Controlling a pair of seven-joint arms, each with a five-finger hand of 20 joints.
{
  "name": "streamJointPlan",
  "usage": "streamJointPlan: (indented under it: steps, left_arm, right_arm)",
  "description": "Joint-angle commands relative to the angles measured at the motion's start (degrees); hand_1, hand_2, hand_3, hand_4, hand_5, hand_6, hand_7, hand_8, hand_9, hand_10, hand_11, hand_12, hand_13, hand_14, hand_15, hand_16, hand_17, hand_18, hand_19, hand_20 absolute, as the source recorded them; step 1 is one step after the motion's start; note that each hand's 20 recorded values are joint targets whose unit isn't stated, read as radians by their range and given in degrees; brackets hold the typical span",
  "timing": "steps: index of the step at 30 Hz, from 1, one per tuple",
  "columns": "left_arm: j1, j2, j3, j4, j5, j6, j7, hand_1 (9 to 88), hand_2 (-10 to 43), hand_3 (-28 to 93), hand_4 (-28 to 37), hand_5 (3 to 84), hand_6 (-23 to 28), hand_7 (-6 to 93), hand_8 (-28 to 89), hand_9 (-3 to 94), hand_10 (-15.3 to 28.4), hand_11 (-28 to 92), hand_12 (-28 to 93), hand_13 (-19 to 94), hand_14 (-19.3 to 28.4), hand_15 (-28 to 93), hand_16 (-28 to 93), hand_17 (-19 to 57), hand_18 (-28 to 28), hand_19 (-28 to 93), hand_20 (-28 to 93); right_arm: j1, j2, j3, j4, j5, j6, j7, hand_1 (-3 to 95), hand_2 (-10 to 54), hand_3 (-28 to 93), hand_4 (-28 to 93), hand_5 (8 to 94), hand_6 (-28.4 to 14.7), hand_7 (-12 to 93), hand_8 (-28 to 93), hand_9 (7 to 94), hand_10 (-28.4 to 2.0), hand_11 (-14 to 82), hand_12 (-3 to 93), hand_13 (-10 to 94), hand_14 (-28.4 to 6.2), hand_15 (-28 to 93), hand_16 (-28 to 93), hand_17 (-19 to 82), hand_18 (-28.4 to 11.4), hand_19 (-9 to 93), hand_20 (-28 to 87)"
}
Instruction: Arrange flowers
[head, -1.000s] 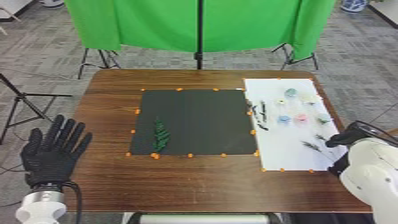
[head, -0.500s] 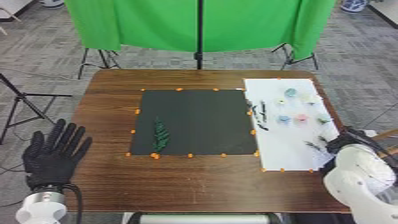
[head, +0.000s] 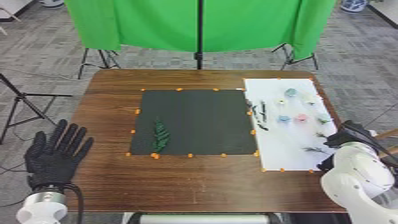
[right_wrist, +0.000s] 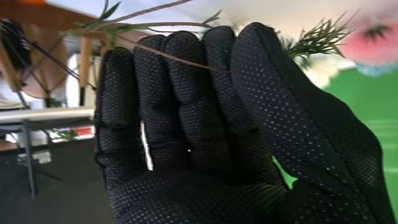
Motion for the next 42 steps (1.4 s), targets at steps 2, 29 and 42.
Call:
streamJointPlan:
  steps: [2,29,42]
  left_arm:
    - [2.0,0.04,-0.75,-0.19,0.36,1.29,-0.13,26.2,13.3,74,-28.3,41.0,6.0,15.5,-11,34.9,13.7,21,9,26,13.1,30,-6,-4.1,11.1,23,11]
    - [-6.6,1.52,8.47,2.58,4.91,3.28,-5.29,26.4,13.1,74,-28.3,41.2,6.0,16.2,-11,35.2,13.9,22,9,26,13.2,32,-6,-4.4,11.2,23,11]
    - [-9.3,3.01,10.93,3.51,4.92,4.26,-6.07,26.3,12.8,74,-28.3,41.5,5.9,17.2,-12,35.5,13.9,23,8,26,13.2,33,-7,-4.5,11.3,24,11]
  right_arm:
    - [4.8,3.3,-6.3,-7.4,-3.4,0.6,-5.6,58.7,-9.5,70,-26,70.5,-2.6,40,21,74.0,-16.0,17.3,48.4,54,-16.9,47,23,22,-27.0,71,21]
    - [38.9,-22.1,-44.8,9.5,5.7,-8.6,-17.6,60.4,-7.3,66,-26,69.1,-2.8,42,19,73.6,-15.7,17.4,48.1,55,-16.3,47,23,22,-26.6,71,20]
    - [37.3,-28.1,-48.4,15.7,-0.6,-4.1,-11.7,61.9,-6.0,62,-24,71.1,-3.9,40,20,76.4,-16.4,22.7,44.8,59,-17.3,50,23,25,-28.1,74,20]
